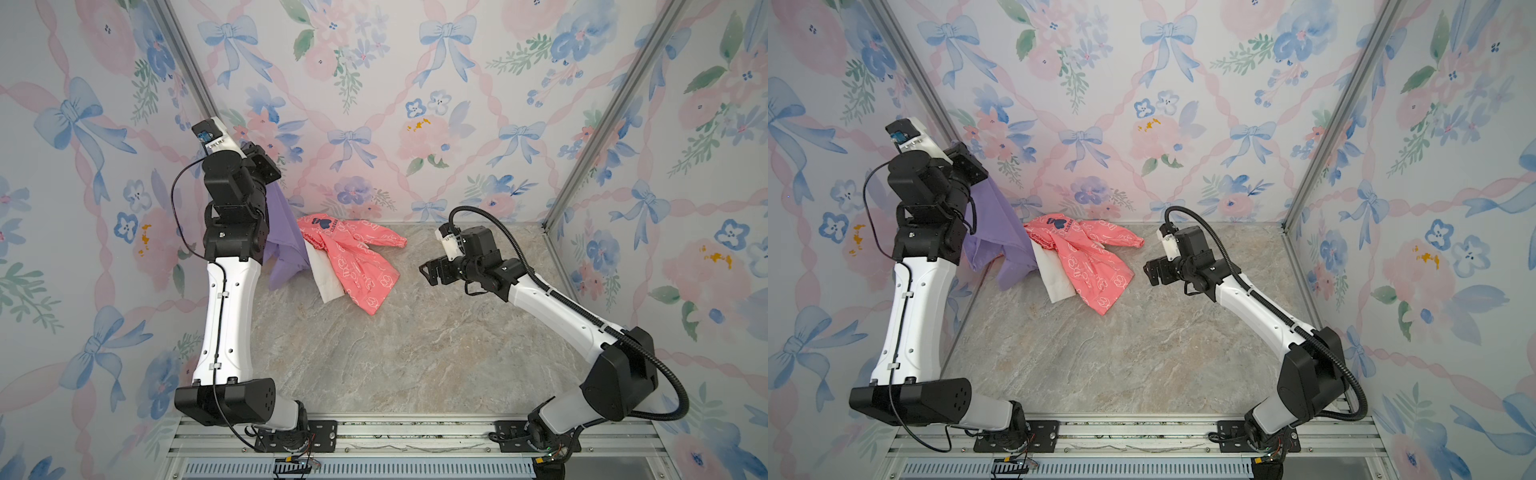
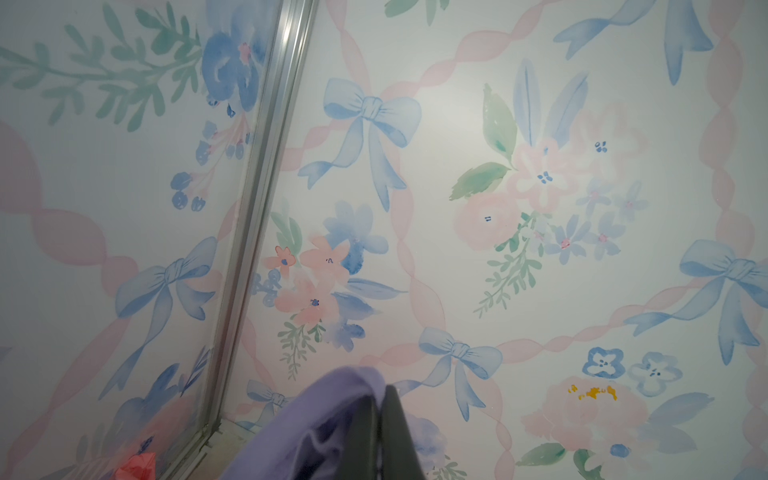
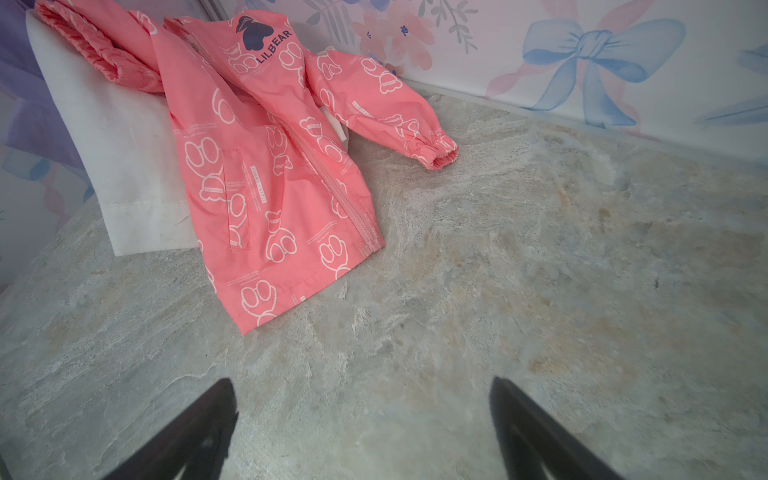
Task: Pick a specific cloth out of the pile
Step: 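Lift the purple cloth upward out of the pile with the left gripper, then swing the held purple cloth toward the right gripper and lower it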
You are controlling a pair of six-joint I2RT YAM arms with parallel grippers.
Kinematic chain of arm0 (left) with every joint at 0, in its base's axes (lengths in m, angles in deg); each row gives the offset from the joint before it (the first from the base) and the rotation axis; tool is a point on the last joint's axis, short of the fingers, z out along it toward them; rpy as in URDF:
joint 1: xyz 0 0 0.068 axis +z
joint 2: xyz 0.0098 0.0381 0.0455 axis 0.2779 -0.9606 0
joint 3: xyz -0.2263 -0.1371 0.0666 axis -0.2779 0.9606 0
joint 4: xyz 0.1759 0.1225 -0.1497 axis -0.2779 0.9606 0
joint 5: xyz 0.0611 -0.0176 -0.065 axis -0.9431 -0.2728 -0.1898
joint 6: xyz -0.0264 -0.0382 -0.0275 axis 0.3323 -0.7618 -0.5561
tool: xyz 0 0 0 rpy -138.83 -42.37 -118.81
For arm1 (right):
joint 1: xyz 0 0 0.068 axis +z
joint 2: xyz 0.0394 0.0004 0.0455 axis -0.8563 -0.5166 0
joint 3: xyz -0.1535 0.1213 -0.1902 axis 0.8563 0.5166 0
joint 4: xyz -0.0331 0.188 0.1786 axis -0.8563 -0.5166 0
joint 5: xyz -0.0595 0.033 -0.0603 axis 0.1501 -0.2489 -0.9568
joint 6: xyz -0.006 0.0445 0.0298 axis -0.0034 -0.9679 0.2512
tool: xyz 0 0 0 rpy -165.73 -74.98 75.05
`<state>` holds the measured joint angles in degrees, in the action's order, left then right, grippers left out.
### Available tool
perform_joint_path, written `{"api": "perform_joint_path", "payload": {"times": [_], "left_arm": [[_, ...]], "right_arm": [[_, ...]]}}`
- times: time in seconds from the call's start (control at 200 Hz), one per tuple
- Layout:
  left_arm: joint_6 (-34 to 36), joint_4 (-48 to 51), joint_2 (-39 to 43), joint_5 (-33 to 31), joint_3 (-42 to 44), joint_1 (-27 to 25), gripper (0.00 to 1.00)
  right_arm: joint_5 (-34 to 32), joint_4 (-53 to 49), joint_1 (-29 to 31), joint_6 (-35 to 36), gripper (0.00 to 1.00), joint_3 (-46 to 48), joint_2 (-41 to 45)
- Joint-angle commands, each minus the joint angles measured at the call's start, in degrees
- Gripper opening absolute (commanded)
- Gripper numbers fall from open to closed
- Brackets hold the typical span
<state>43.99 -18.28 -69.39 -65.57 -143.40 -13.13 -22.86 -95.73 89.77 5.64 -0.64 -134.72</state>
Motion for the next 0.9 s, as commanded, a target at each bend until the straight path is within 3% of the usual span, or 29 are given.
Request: {"api": "perform_joint_path", "payload": {"times": [0.0,0.3,0.61,0.895], "left_arm": [[4.04,-5.42,-0.25,0.13,-5.11,-0.60,0.00],[5.30,-5.30,-3.57,1.32,-10.51,-2.51,0.00],[0.36,-5.27,-5.01,10.91,-1.92,-5.74,0.00],[0.80,-5.27,-6.58,17.13,7.36,-13.66,0.00]], "right_arm": [[0.40,-0.73,0.50,0.77,0.97,0.38,0.59],[0.40,-0.86,0.50,0.83,0.97,0.05,0.22],[0.15,-1.02,0.50,0.72,0.97,-0.11,-0.04],[-1.53,-0.78,0.33,0.26,0.97,0.16,0.36]]}}
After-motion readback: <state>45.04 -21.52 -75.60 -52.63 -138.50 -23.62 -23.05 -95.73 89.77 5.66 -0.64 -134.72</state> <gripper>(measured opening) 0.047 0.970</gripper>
